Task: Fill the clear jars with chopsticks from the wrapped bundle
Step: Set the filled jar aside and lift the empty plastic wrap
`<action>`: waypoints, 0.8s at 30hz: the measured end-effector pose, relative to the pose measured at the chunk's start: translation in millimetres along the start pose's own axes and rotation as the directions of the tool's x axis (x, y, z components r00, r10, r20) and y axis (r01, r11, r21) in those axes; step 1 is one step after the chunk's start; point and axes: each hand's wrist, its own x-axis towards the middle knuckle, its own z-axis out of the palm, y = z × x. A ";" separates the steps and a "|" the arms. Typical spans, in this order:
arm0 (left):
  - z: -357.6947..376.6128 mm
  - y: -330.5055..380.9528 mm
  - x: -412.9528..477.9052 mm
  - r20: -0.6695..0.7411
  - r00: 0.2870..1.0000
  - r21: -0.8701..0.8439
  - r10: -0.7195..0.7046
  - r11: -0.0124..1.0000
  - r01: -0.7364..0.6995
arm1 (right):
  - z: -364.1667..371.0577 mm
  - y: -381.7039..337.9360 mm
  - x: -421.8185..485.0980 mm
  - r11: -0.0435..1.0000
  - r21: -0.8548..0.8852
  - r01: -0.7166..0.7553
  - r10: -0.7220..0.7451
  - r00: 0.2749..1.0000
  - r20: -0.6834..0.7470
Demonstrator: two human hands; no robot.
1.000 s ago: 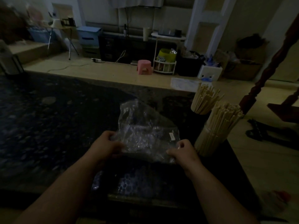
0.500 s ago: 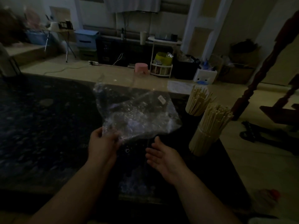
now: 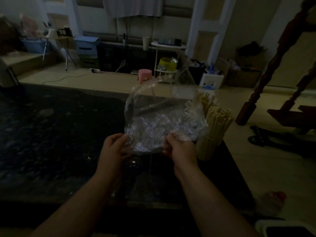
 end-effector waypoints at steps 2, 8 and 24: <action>-3.4 6.3 -1.3 0.001 0.998 0.041 0.061 0.997 -0.061 | -6.9 -11.4 -8.1 0.997 -0.027 0.072 -0.073 0.997 -0.012; 9.8 23.7 -16.1 0.065 0.957 0.205 0.283 0.935 -0.291 | -34.9 -37.9 -35.5 0.961 -0.130 0.243 -0.251 0.967 -0.050; 107.2 33.2 -96.6 0.220 0.932 0.062 0.289 0.949 -0.309 | -154.2 -87.1 -88.8 0.899 -0.278 0.339 -0.403 0.889 -0.216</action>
